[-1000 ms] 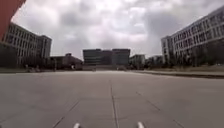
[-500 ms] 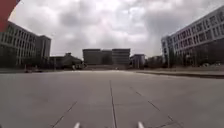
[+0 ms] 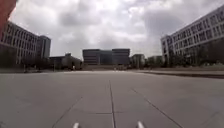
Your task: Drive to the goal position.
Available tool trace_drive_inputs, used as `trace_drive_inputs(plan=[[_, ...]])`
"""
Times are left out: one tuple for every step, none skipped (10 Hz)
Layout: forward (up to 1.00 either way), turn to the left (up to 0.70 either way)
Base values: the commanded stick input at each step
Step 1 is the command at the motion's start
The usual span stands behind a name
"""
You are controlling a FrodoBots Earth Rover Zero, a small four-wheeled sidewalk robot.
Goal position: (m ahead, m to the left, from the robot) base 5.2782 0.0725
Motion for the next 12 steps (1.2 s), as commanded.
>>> trace_drive_inputs(plan=[[0.6, 0.0], [0.6, 0.0], [0.6, 0.0], [0.6, 0.0], [0.6, 0.0], [0.6, 0.0], [0.6, 0.0], [0.6, 0.0], [0.6, 0.0], [0.6, 0.0], [0.6, 0.0], [0.6, 0.09]])
